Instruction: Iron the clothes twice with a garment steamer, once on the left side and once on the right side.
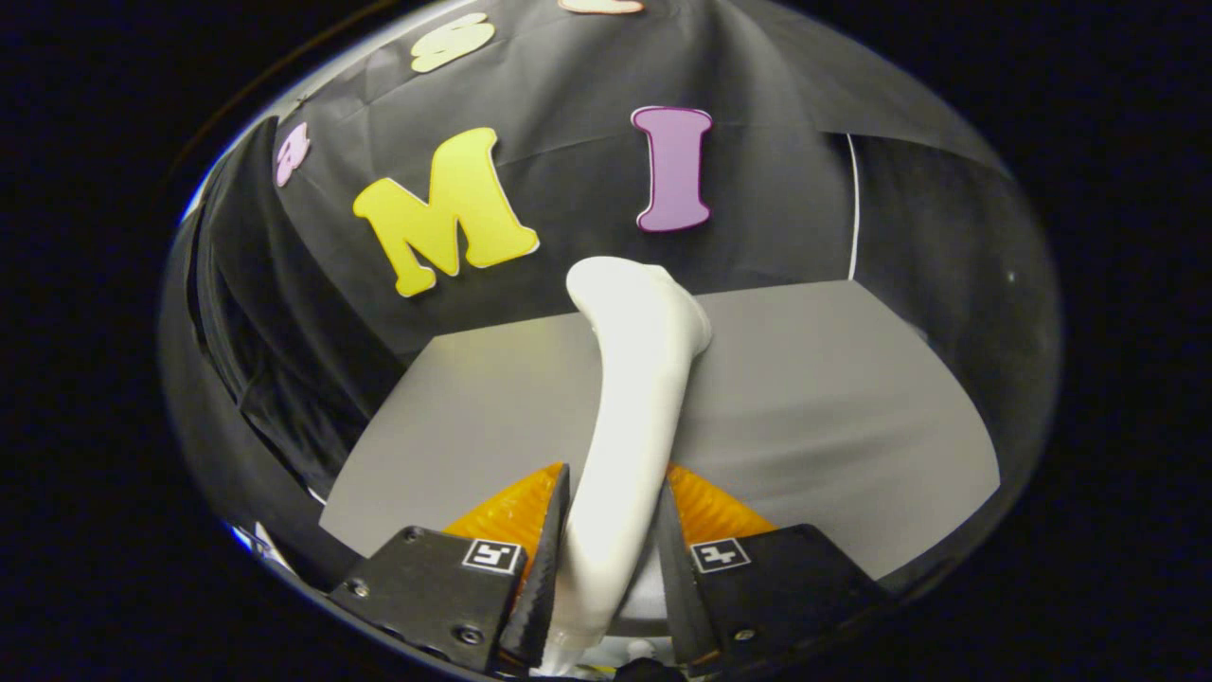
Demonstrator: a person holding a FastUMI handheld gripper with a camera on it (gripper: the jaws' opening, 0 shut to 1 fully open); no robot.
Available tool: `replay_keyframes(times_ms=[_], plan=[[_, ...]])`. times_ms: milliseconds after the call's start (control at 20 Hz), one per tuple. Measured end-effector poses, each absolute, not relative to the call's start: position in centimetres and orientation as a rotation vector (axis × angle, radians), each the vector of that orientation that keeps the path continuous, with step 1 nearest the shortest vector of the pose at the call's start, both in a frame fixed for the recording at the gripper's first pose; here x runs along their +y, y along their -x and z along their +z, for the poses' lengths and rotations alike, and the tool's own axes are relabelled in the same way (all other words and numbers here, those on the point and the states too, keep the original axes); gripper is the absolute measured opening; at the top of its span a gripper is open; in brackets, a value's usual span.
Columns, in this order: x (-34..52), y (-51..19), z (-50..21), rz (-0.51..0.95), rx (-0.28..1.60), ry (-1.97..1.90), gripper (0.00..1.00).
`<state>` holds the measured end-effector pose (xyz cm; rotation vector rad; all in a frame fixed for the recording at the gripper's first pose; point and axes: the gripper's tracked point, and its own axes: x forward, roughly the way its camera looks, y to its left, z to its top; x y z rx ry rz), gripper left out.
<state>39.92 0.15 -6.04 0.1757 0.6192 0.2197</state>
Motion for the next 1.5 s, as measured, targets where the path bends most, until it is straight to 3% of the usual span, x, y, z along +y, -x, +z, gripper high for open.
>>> replay_keyframes(times_ms=[300,650,1000,1500], plan=[[1.1,-38.8,-4.6,0.270,0.595,-0.244,0.38],[2.9,-35.5,0.4,0.278,0.450,-0.239,0.36],[7.2,-31.3,11.3,0.230,0.204,-0.242,0.36],[21.5,-24.8,26.0,0.248,-0.125,-0.153,0.36]])
